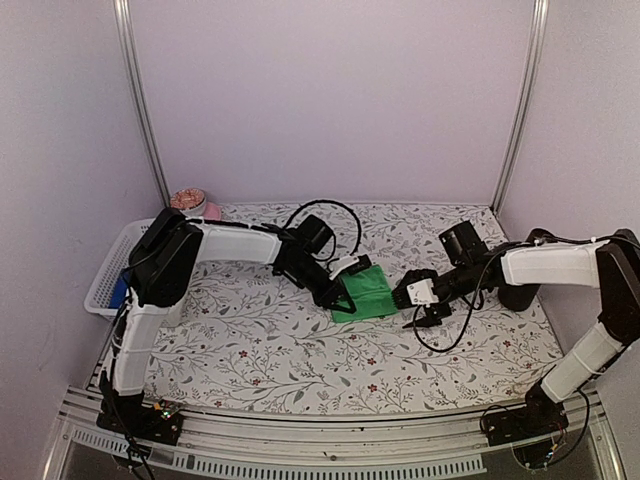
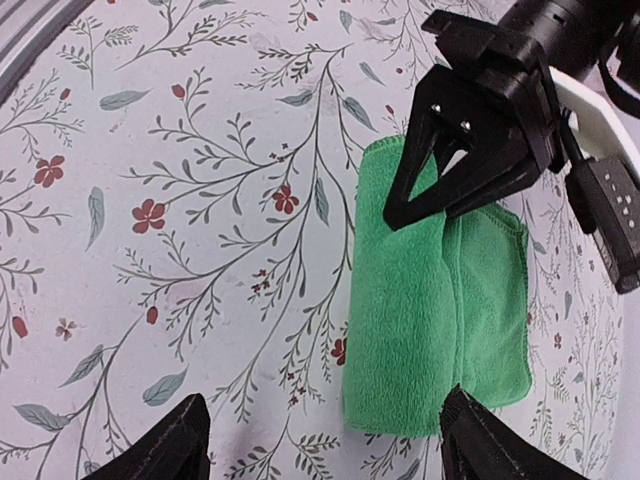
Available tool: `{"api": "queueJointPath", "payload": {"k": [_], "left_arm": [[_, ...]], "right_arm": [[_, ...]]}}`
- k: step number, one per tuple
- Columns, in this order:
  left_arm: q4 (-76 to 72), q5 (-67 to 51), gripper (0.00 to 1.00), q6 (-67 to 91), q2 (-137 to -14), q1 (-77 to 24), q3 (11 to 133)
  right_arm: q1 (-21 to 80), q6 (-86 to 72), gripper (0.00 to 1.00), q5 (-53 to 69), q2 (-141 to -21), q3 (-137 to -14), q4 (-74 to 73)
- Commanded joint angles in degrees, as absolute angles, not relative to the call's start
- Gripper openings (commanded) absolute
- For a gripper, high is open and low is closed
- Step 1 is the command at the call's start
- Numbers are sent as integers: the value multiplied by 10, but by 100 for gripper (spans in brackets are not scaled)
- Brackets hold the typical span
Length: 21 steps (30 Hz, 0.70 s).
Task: Roll the towels
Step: Roll the towel at the center of the board.
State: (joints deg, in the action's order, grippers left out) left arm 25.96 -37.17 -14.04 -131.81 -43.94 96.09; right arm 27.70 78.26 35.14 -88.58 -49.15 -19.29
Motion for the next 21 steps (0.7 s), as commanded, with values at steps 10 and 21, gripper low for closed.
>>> {"api": "queueJointPath", "payload": {"k": [10, 21], "left_arm": [[350, -401, 5, -120, -1397, -421, 1017], [360, -412, 8, -122, -1411, -414, 1030]], "right_arm": [[348, 750, 77, 235, -950, -471, -41], [354, 734, 60, 158, -1010, -477, 3]]}}
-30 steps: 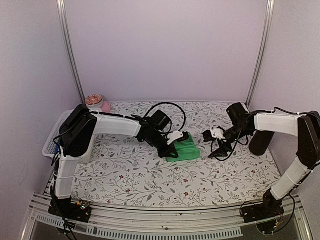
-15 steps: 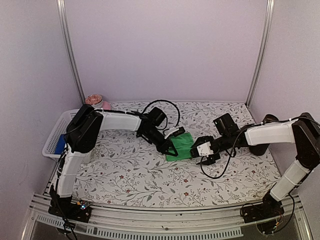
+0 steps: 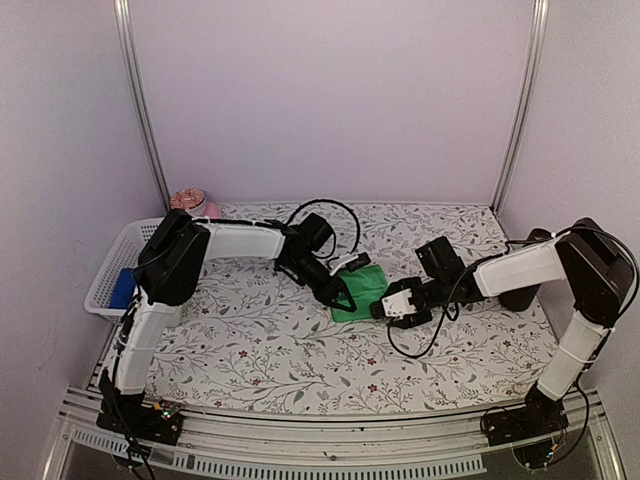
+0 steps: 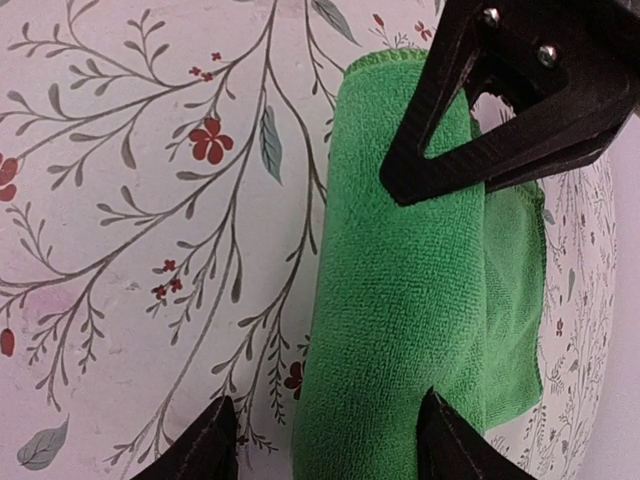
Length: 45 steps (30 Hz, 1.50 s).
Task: Roll the towels
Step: Roll the towel at the center of the board.
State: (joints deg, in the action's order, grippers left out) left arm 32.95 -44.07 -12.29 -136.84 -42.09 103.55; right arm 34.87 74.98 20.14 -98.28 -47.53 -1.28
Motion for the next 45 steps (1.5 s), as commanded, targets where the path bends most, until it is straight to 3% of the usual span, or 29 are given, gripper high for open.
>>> {"api": "queueJointPath", "payload": {"k": [1, 9, 15, 18, 27, 28, 30, 37, 45], "left_arm": [[361, -414, 8, -123, -1410, -414, 1029], [363, -398, 29, -132, -1381, -405, 1028], [356, -349, 34, -145, -1321, -403, 1010], [330, -301, 44, -146, -1278, -403, 974], [165, -192, 51, -139, -1101, -410, 779], [128, -176, 65, -141, -1077, -416, 746], [63, -140, 73, -165, -1035, -436, 681], [-138, 0, 77, -261, -968, -530, 526], [-234, 115, 78, -347, -1029, -619, 498]], "right_arm": [[354, 729, 57, 149, -1017, -481, 3], [355, 707, 37, 119, -1058, -514, -17], [356, 690, 28, 156, -1093, -581, -124], [355, 686, 10, 169, -1110, -609, -173], [355, 680, 14, 220, -1137, -682, -306], [355, 676, 14, 230, -1141, -687, -318], [354, 670, 16, 244, -1154, -719, -351], [348, 663, 17, 303, -1207, -807, -487], [345, 694, 17, 360, -1248, -861, -596]]}}
